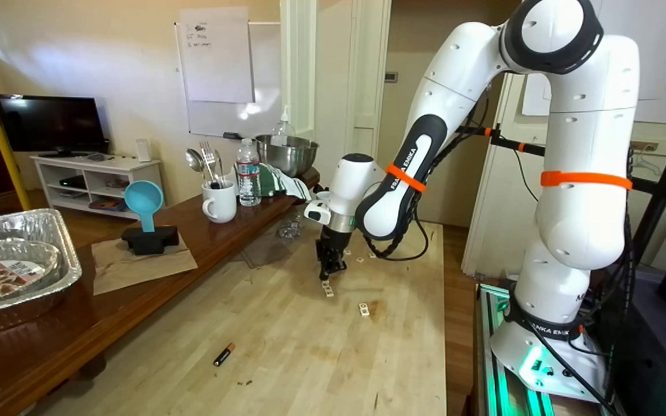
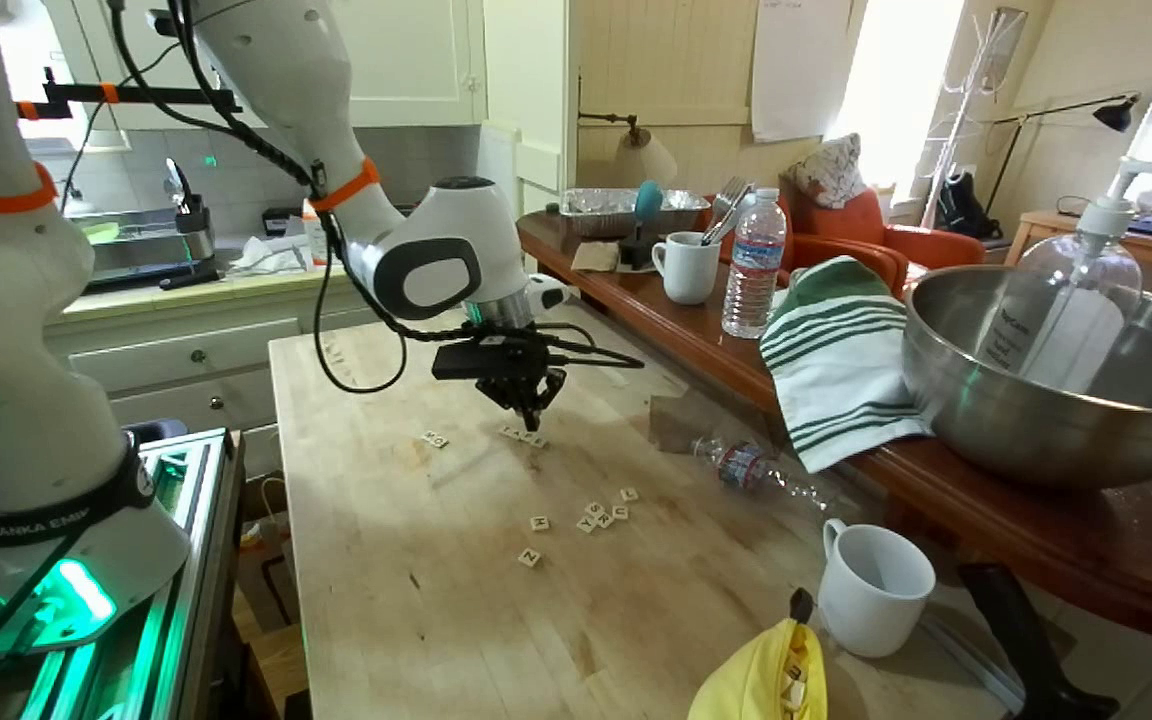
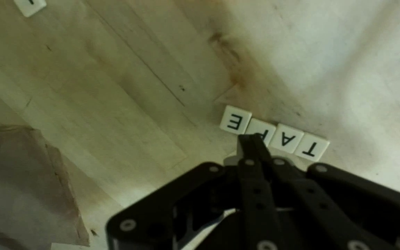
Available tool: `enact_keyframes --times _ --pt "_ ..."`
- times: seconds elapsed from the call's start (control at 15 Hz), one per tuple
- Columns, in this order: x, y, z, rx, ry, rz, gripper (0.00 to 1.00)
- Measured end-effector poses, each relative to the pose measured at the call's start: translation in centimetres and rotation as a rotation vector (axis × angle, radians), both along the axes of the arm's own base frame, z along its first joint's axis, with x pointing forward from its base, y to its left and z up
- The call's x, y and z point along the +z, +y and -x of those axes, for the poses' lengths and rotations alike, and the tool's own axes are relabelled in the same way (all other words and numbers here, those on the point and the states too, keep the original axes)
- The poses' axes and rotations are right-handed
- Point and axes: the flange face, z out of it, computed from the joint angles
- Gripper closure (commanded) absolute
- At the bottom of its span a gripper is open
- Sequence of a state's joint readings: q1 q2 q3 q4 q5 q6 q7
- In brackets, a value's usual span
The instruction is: Spell the word 'Lame' using the tiles.
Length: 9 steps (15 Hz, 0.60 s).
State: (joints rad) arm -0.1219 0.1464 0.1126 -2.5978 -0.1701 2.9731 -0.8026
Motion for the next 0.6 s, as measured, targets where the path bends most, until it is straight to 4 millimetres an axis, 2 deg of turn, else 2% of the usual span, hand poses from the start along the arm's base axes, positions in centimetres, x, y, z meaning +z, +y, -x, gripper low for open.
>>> enact_keyframes --times 0.6 --pt "1.5 0.2 0.4 -0.171 0.069 -0.051 0.01"
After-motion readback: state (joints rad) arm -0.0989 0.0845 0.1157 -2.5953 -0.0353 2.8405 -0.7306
